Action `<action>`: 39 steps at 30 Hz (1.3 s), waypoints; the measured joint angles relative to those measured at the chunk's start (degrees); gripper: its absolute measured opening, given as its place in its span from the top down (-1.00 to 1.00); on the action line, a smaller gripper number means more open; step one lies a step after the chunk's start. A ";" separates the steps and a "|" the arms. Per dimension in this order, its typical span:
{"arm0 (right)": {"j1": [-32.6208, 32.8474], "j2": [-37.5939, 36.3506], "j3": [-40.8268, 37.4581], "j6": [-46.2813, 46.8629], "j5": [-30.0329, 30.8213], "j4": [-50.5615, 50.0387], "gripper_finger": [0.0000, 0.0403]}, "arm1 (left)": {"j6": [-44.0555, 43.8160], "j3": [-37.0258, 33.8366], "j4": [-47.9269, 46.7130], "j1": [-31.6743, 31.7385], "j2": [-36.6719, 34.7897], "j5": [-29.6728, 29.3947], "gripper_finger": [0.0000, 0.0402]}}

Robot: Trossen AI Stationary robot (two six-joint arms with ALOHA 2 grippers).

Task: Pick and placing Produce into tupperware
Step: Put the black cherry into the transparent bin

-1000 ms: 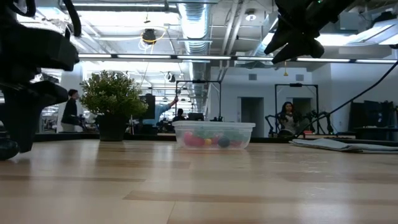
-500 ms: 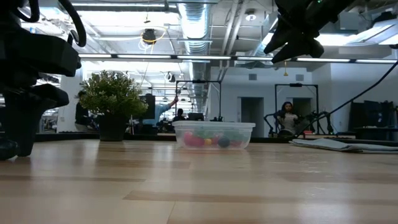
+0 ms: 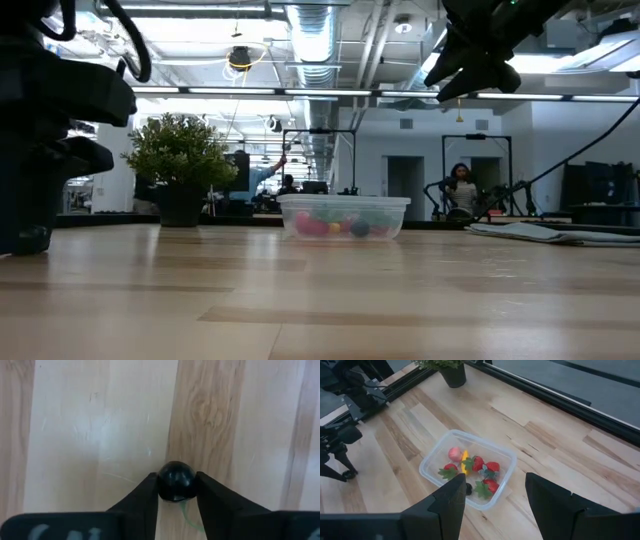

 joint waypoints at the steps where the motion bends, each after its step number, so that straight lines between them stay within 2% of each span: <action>1: 0.00 0.00 0.00 0.00 0.00 0.00 -0.14 | 0.00 0.00 0.06 0.17 -0.07 0.13 0.53; 8: 0.01 0.00 0.00 0.00 0.00 0.00 -0.14 | -0.17 -0.15 1.50 1.74 -3.04 1.71 0.45; 12: 0.01 0.00 0.00 0.00 0.00 0.00 -0.14 | -0.20 -0.15 0.94 3.61 -5.36 2.72 0.51; 20: 0.01 0.00 0.00 -0.16 0.00 0.97 -0.14 | 3.18 0.52 4.01 11.51 -9.69 3.46 0.50; 30: 0.01 0.00 0.00 -0.55 0.00 2.55 -0.14 | 21.80 13.19 3.63 27.18 -9.22 2.90 0.52; 35: 0.01 0.00 0.00 -1.11 0.00 2.54 -0.14 | 29.40 19.43 3.53 34.35 -9.18 -0.08 0.51; 39: -0.01 0.00 0.00 -2.05 0.02 2.56 -0.14 | 33.54 23.63 3.72 38.57 -5.93 -0.62 0.51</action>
